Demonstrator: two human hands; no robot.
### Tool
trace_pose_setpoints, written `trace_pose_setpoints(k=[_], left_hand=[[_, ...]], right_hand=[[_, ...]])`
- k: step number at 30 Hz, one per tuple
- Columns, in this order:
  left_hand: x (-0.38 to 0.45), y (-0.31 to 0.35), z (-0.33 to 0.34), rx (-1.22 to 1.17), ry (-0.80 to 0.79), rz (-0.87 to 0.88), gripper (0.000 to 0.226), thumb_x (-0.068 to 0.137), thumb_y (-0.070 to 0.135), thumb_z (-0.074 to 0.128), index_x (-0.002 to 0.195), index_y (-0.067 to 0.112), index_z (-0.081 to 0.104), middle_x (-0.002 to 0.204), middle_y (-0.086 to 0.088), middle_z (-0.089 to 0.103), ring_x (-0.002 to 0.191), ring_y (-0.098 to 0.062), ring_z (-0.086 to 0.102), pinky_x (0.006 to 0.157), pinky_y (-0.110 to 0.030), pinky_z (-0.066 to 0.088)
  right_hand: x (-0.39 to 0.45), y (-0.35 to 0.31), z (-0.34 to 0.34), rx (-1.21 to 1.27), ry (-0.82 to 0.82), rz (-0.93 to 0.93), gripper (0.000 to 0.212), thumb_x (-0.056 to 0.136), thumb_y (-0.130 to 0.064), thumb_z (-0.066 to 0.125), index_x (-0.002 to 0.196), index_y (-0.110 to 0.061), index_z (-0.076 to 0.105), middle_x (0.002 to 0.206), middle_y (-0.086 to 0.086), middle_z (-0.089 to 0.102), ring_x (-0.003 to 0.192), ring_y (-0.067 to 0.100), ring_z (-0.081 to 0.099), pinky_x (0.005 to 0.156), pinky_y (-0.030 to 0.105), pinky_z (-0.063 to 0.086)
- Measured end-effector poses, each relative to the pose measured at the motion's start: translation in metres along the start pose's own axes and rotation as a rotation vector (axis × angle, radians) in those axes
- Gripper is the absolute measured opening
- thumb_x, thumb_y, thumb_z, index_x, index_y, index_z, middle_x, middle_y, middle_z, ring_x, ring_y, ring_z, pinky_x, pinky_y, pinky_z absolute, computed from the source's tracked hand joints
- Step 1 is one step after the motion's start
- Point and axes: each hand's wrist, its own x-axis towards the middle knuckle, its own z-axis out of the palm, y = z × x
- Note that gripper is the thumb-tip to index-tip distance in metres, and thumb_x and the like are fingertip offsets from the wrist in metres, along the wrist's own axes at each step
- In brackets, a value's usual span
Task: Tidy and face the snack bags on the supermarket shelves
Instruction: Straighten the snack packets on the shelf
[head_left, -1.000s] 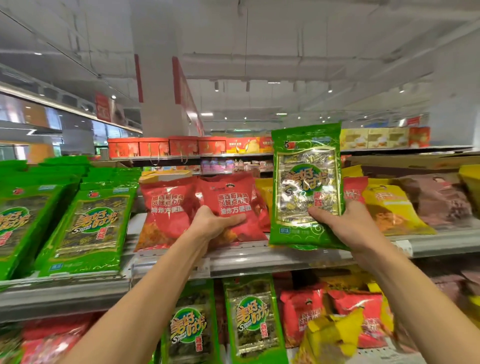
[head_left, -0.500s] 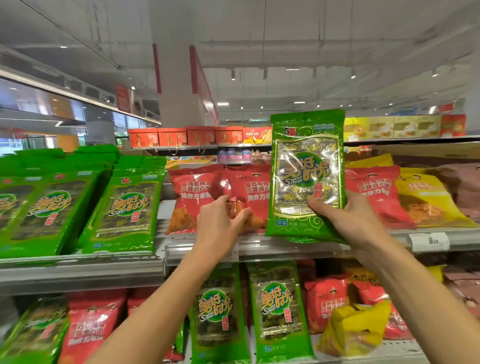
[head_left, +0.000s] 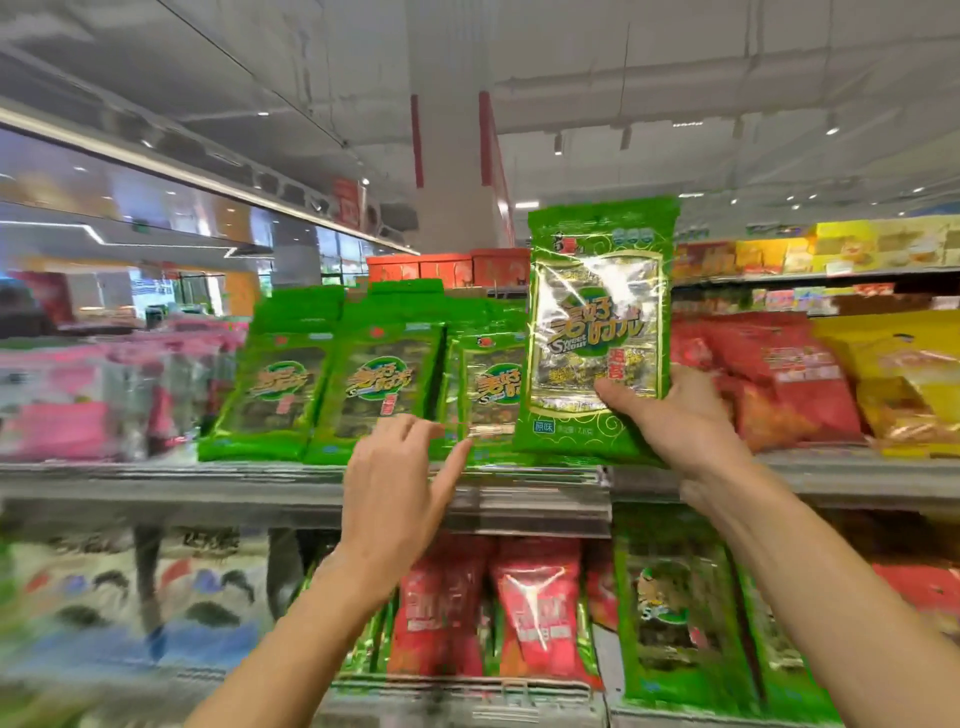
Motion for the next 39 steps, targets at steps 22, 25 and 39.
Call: trace_pose_setpoints(k=[22, 25, 39], left_hand=[[-0.025, -0.269, -0.072, 0.178, -0.078, 0.007, 0.021, 0.092, 0.034, 0.064, 0.101, 0.015, 0.069, 0.097, 0.000, 0.063, 0.091, -0.021, 0.060, 0.078, -0.035, 0.052], [-0.025, -0.271, -0.071, 0.162, -0.070, -0.007, 0.021, 0.091, 0.033, 0.067, 0.102, 0.016, 0.069, 0.098, 0.001, 0.064, 0.093, -0.020, 0.061, 0.082, -0.035, 0.051], [-0.026, -0.262, -0.073, 0.116, -0.095, -0.070, 0.019, 0.091, 0.032, 0.066, 0.102, 0.017, 0.066, 0.096, 0.003, 0.060, 0.093, -0.018, 0.058, 0.082, -0.033, 0.052]], right_hand=[[-0.032, -0.051, 0.373, -0.028, -0.222, 0.201, 0.062, 0.092, -0.032, 0.072, 0.138, -0.005, 0.040, 0.141, 0.013, 0.049, 0.136, 0.031, 0.045, 0.108, 0.045, 0.044], [-0.028, -0.046, 0.384, -0.113, -0.255, 0.240, 0.040, 0.094, -0.032, 0.070, 0.115, -0.004, 0.049, 0.122, 0.011, 0.059, 0.127, 0.020, 0.039, 0.074, 0.028, 0.048], [-0.026, -0.042, 0.394, -0.632, -0.260, 0.088, 0.060, 0.090, -0.045, 0.074, 0.125, 0.001, 0.059, 0.124, 0.014, 0.064, 0.111, 0.029, 0.065, 0.088, 0.037, 0.055]])
